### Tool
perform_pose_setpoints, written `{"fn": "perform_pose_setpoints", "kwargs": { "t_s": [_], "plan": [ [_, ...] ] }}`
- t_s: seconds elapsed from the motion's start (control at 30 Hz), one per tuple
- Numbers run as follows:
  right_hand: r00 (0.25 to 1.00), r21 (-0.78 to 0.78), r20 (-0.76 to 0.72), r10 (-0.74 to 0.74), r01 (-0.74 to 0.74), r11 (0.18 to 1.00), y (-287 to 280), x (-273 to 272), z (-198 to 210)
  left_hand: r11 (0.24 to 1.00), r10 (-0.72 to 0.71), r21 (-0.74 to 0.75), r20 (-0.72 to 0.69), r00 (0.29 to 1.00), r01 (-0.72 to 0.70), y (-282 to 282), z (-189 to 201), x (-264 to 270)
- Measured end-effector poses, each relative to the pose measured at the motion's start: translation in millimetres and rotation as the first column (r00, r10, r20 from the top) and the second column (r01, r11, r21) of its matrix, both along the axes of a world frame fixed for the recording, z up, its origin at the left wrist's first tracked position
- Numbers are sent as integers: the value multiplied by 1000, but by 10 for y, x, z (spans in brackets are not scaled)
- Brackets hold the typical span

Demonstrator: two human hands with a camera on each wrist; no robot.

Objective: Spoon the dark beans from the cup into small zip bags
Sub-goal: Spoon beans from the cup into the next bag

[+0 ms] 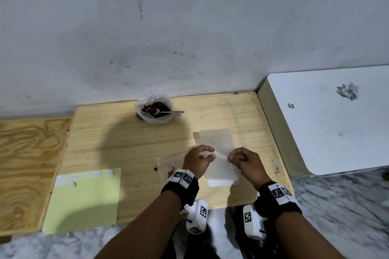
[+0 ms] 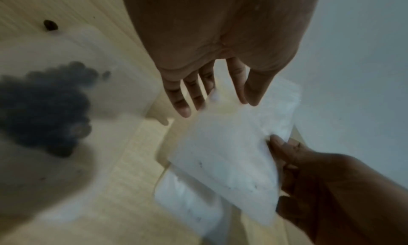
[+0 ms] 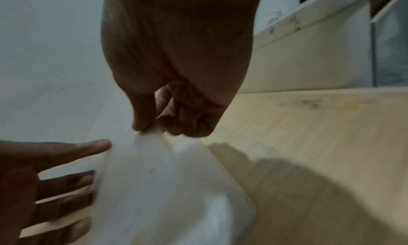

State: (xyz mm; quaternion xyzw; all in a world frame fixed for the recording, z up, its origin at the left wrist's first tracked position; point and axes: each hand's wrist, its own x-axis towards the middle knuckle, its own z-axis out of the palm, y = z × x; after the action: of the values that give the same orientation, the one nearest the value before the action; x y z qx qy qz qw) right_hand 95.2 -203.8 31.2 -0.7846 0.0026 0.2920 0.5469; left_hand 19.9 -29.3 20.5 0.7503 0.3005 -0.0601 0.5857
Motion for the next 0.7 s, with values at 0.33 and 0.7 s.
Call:
{"fn": "perform_pose_setpoints", "kwargs": {
  "t_s": [0.33,0.7],
  "plan": [
    [978,24,38,207,-208,978,818,223,1087,975,-30,219,239,971,-24,1023,830,-53],
    [953,-7,-34,301,-301,954,2128,-165,1367,847,-46,524,242,969,-91,1983,1232,-357]
  ]
}}
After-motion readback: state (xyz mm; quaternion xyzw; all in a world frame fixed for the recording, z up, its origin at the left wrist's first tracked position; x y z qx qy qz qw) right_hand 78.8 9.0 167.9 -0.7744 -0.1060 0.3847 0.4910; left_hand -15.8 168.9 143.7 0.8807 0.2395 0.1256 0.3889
